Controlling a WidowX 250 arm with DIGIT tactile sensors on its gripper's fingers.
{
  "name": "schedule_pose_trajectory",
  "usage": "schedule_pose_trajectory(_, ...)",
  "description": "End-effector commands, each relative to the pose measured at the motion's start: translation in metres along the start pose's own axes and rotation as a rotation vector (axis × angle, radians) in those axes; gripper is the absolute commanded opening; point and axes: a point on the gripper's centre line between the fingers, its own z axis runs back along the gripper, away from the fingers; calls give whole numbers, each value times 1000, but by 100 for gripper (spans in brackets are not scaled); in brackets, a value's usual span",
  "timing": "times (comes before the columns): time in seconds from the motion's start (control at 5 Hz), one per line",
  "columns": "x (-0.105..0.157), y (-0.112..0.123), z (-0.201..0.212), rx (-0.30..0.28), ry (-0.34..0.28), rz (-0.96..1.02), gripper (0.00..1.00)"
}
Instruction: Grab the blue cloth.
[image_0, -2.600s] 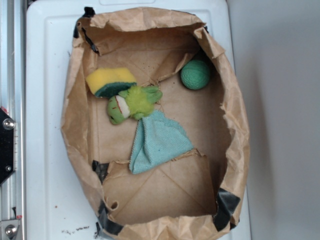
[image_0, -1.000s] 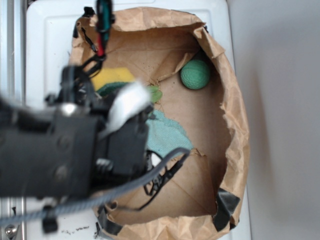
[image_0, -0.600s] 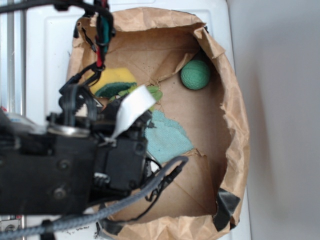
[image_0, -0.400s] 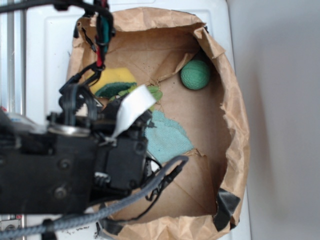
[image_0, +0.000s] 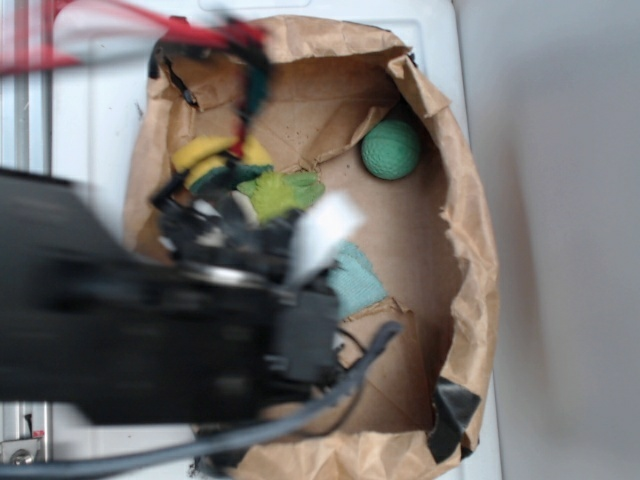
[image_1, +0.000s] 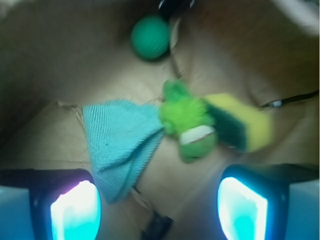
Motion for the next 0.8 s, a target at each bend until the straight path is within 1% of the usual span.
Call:
schedule_pose_trajectory(0.0, 19, -17, -26, -56, -5, 1, 100)
schedule_pose_trajectory(0.2, 10, -9, -31, -83, -12, -37, 100)
schedule_pose_trajectory(0.4, 6, -6, -46, -83, -35, -28, 100)
schedule_pose_trajectory(0.6, 3, -8, -78, -48, -61, -9, 96)
